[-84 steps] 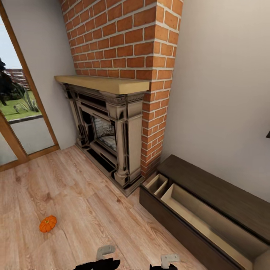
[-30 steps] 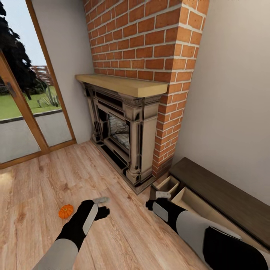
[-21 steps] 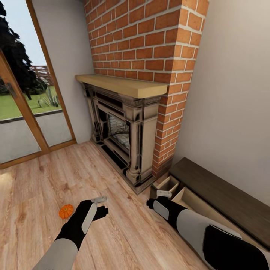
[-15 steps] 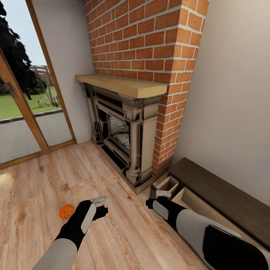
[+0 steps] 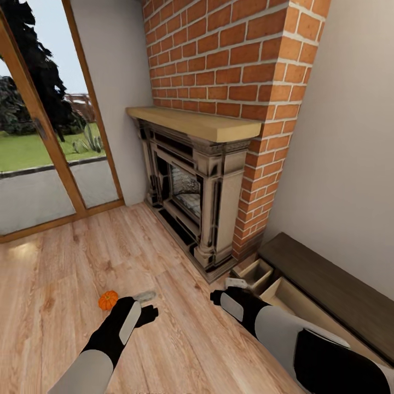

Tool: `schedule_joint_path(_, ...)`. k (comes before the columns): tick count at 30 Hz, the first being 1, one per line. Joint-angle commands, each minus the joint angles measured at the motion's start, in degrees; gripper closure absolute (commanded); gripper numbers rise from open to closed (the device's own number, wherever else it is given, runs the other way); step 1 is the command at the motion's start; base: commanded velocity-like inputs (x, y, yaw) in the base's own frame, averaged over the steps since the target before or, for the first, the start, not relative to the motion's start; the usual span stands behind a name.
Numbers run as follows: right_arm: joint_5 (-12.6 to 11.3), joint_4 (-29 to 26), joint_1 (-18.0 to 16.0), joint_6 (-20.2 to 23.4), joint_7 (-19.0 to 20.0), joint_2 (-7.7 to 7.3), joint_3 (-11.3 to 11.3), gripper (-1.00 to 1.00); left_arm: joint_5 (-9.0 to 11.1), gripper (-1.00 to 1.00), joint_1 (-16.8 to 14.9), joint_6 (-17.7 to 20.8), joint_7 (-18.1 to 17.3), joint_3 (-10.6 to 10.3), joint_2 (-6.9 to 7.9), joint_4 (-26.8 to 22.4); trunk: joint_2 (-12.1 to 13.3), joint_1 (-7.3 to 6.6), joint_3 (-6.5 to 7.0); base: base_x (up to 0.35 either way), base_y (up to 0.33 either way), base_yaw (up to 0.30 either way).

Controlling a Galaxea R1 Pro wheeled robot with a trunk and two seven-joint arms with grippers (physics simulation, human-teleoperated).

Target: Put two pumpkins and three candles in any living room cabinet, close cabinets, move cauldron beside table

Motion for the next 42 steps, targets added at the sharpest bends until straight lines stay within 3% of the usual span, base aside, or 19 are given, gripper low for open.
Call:
schedule_joint_path(1, -0.1, -0.1, -0.1, 0.2, -0.4, 0.19, 0.3, -1.0, 0.6, -1.0, 0.0, 0.1, 0.5, 0.2, -0.06, 0.0, -0.1, 0.02, -0.15, 0.0, 0.0, 0.252)
schedule_joint_path(8, -0.1, 0.0, 0.0, 0.2, -0.4, 1.36, 0.3, -1.0, 0.4, -1.0, -0.1, -0.9, 0.4, 0.0, -0.13, 1.3, -0.1, 0.02, -0.52, 0.0, 0.0, 0.249)
schedule_joint_path(29, -0.1, -0.1, 0.1, 0.1, -0.4, 1.36, 0.3, -1.0, 0.4, -1.0, -0.1, -2.2, 0.4, 0.0, -0.25, 1.8, -0.1, 0.02, -2.0, 0.01, 0.0, 0.206)
schedule_joint_path(42, -0.1, 0.0, 0.1, 0.1, -0.4, 1.36, 0.4, -1.0, 0.4, -1.0, -0.1, -4.7, 0.4, -0.1, -0.26, 3.1, -0.1, 0.02, -2.96, 0.268, 0.052, 0.189)
